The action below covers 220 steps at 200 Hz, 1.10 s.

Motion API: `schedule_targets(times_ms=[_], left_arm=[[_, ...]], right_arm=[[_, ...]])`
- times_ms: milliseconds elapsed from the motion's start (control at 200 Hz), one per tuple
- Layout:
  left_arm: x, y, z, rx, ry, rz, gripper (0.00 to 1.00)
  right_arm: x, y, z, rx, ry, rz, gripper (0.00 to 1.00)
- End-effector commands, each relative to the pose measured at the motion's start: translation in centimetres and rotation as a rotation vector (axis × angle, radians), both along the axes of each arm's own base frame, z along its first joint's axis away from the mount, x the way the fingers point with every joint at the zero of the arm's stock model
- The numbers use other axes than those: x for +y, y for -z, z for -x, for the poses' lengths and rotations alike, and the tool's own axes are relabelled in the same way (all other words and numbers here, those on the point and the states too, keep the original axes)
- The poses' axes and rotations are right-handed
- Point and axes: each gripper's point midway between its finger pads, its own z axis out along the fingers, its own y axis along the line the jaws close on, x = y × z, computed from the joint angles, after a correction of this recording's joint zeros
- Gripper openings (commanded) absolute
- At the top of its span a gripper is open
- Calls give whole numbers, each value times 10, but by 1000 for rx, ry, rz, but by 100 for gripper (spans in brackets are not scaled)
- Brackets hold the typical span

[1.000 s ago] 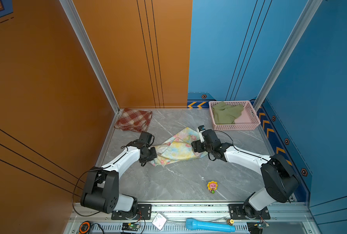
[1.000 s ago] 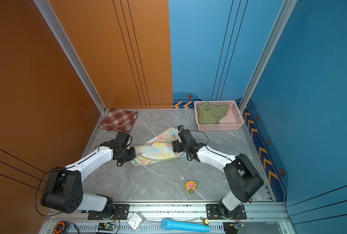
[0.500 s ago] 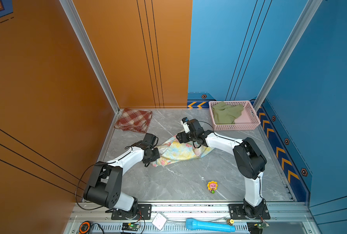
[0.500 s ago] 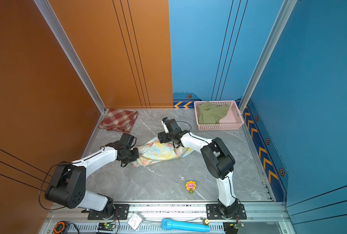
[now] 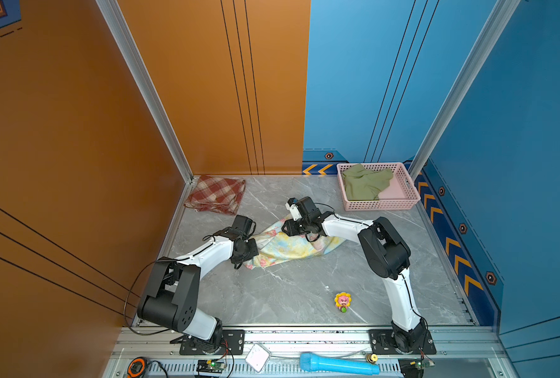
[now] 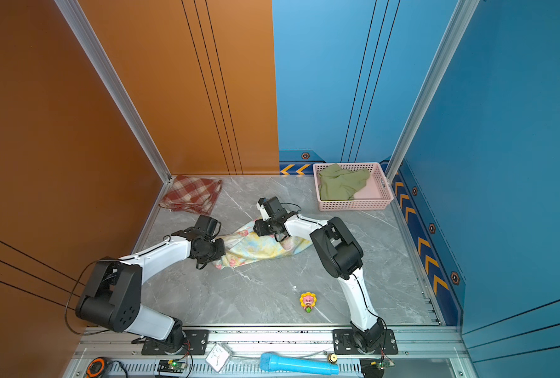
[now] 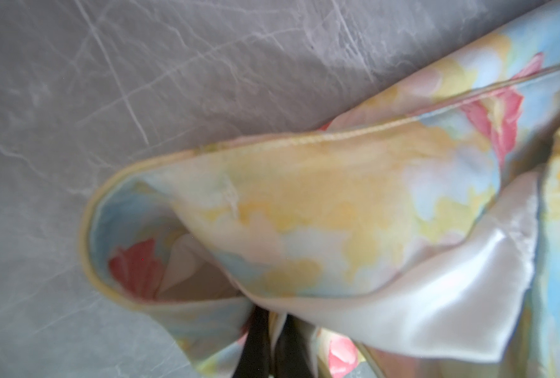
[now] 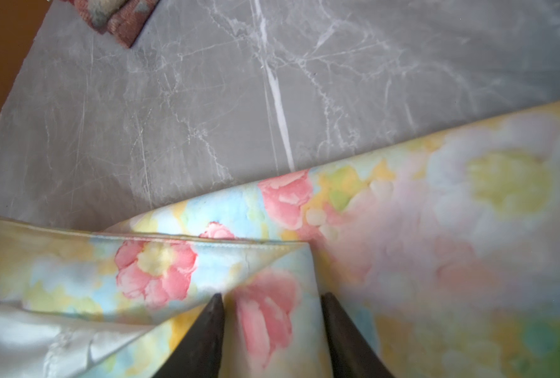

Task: Fold and stack the skirts
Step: 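Lift the floral skirt up with both grippers to shake it out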

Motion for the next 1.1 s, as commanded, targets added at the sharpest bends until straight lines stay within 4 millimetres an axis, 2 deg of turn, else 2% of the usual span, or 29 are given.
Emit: schedule_targets(times_ms=[0,25,45,115,310,451,591,611,751,906,991,1011,1096], left_arm=[[3,-1,-8,-7,-15,5,0],[3,-1,-8,-7,-17,8,0],[3,-1,-9,-9,-17,9,0],[1,-1,-11,-7,-18,14,0],[-2,-5,-20,-16,-18,24,0],[-4,-28,-30,-57,-5,26,0],[4,-79,-38,-149,16,-7,0],[3,-98,-45,-192,18,-4,0],[16,-163,-39,-314,32,-39,0],[35,-234,-12,-468,33,-76,0],[45,-268,11,-545,30,-87,0],[46,-276,17,-563,33,-87,0],[50,-305,39,-637,39,-84,0]], right_arm=[[12,-48,10,-31,-38,-119,26],[13,-49,11,-31,-43,-131,20],[13,-66,13,-59,-48,-156,16],[13,-84,16,-83,-60,-195,6],[7,-121,21,-170,-67,-229,6],[-7,-154,19,-278,-44,-201,0],[-26,-207,19,-422,-9,-177,0],[-29,-215,19,-444,-3,-176,0],[-51,-273,27,-587,49,-179,0],[-75,-334,47,-725,114,-169,0],[-90,-365,63,-788,147,-181,0],[-84,-371,75,-798,130,-195,0],[-95,-391,97,-829,155,-207,0]])
